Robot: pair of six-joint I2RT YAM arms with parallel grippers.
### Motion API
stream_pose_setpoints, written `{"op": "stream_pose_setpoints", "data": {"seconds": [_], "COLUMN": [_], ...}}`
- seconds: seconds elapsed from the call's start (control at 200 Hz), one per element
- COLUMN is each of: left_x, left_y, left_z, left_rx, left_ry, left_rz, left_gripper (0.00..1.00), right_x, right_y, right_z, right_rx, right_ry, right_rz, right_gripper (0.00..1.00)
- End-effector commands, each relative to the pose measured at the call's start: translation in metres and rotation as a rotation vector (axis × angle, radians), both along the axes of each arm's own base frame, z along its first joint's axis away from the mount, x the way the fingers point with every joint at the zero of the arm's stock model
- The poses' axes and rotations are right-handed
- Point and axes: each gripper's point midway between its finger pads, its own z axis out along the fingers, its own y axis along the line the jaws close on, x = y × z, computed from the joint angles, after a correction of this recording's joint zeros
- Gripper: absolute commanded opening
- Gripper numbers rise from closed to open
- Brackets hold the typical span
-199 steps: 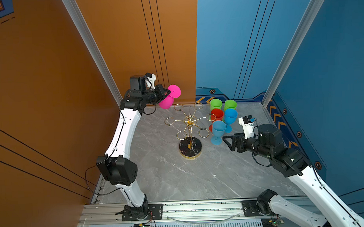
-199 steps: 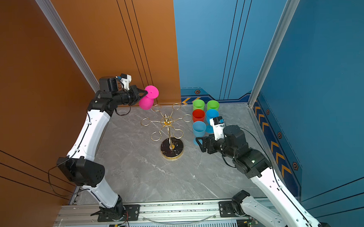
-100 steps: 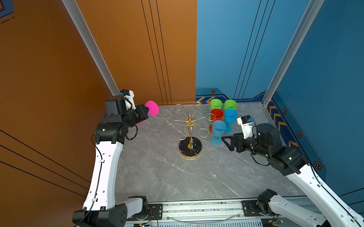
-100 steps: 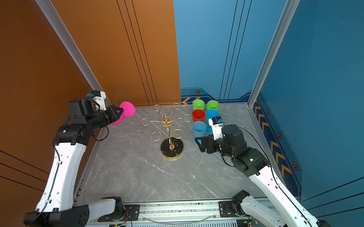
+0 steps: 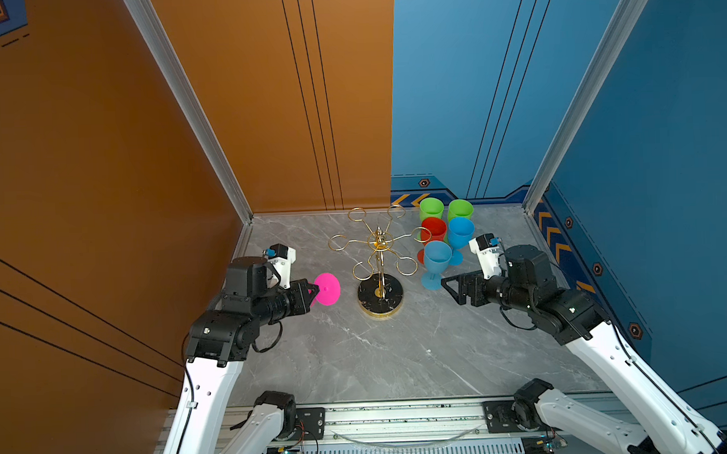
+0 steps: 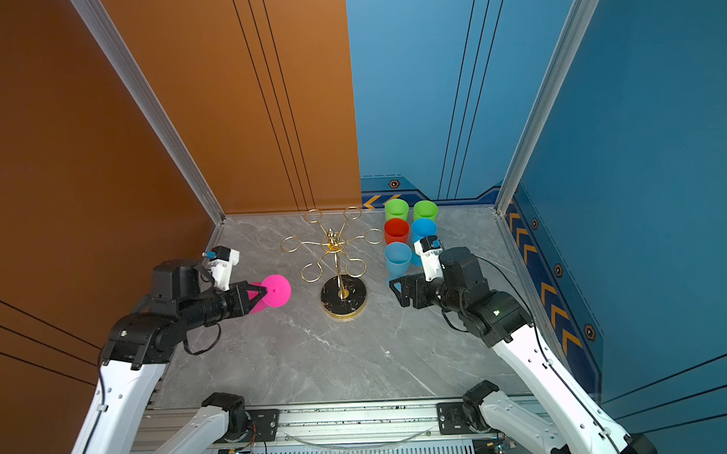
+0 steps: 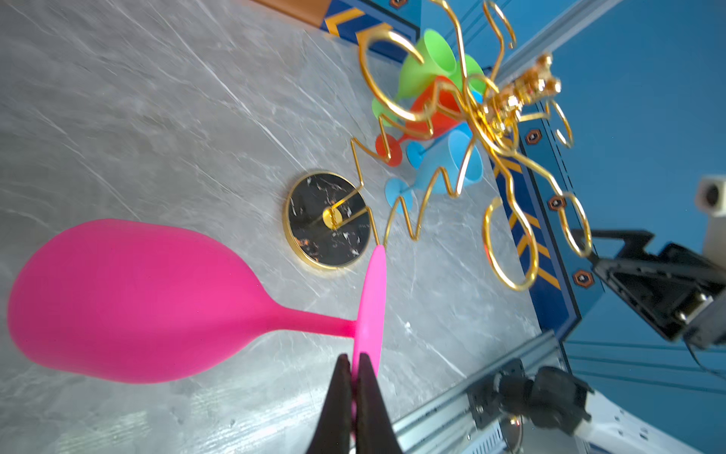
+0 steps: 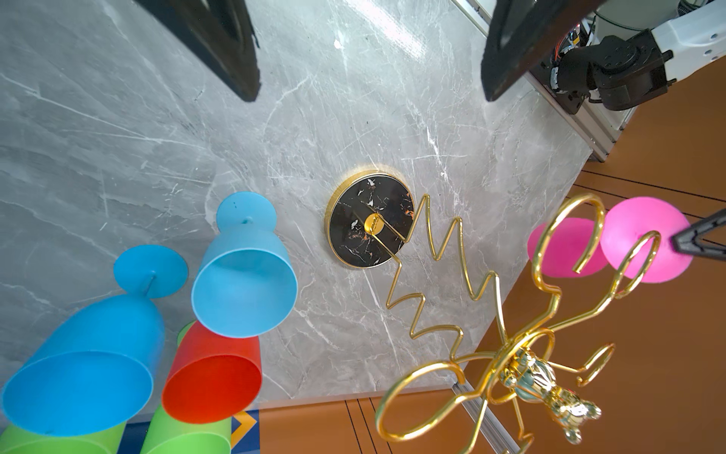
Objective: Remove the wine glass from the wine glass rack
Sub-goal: 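Carry the pink glass toward the right gripper and grasp its bowl with the right gripper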
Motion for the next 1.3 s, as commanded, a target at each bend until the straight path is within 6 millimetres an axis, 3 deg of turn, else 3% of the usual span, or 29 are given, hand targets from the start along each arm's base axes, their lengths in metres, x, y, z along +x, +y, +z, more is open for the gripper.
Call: {"op": "stream_pose_setpoints", "data": {"seconds": [0.0,0.345,0.656,0.816,1.001,1.296], "left_x": [-0.029,-0.107,-0.154,-0.149,-0.126,-0.109], "left_y": [-0.023,-0.106,-0.196,-0.221,-0.224,-0.221], "left_z": [-0.006,-0.015,-0.031,-0.055,-0.086,-0.093], "left_rx": [-0.064,-0.019,0.309,0.562,0.895,1.276], "left_ry": [0.046,0.041,-0.242,-0.435,-0.644,-1.033], "left_rz": [-0.106,-0.613,-1.063,-1.182,-1.237,-1.193], "left_gripper": [0.0,0.0,0.0,0.0,0.0,0.0], "right_x": [-0.01,-0.013,-0.014,-0.014,-0.011,-0.014], "right_y": [-0.002,-0.005,0.0,-0.001,0.0,0.014], "right_z": [-0.009,-0.037,-0.048,-0.048,-0.038,-0.028], "right_rx": [-0.023,-0.011,0.02,0.03,0.079,0.144], "right_ry": [0.069,0.243,0.351,0.385,0.391,0.419], "right_rz": [0.033,0.026,0.024,0.02,0.032,0.114], "right_gripper": [0.89,0.89,0.87,0.86,0.84,0.81]}}
